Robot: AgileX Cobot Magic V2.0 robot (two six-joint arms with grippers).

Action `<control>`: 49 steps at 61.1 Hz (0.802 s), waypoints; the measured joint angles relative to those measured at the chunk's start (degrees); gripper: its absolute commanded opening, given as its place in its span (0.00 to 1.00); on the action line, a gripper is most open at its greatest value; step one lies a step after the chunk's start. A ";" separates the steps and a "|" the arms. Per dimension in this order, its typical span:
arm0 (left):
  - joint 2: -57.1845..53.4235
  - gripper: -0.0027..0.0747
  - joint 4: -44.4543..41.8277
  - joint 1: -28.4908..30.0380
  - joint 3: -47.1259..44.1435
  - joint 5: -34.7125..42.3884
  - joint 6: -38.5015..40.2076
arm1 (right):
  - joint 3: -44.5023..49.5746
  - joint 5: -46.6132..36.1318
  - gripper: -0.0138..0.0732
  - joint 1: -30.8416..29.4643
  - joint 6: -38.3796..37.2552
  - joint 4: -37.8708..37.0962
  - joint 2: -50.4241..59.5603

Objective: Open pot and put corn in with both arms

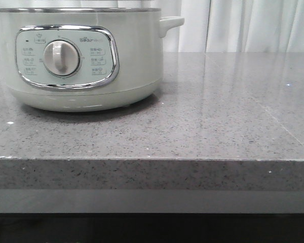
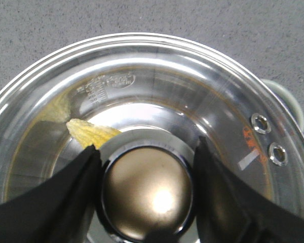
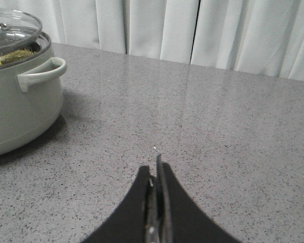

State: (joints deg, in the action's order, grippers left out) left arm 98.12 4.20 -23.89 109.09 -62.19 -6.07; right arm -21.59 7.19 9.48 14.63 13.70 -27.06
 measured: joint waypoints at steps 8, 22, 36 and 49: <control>0.89 0.31 -0.23 0.00 0.00 0.00 0.00 | 0.00 0.00 0.09 0.00 0.00 0.00 0.00; 2.26 0.31 -0.36 0.00 0.55 0.85 0.00 | 0.00 0.00 0.09 0.00 0.00 0.00 0.00; 2.27 0.31 -0.36 0.00 0.53 0.88 0.00 | 0.00 0.00 0.09 0.00 0.00 0.00 0.04; 2.27 0.52 -0.36 0.00 0.53 0.98 0.00 | 0.00 0.00 0.09 0.00 0.00 0.00 0.13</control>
State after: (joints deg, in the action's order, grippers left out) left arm 100.39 3.84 -23.89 109.63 -61.22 -6.07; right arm -21.59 7.19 9.48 14.63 13.70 -26.93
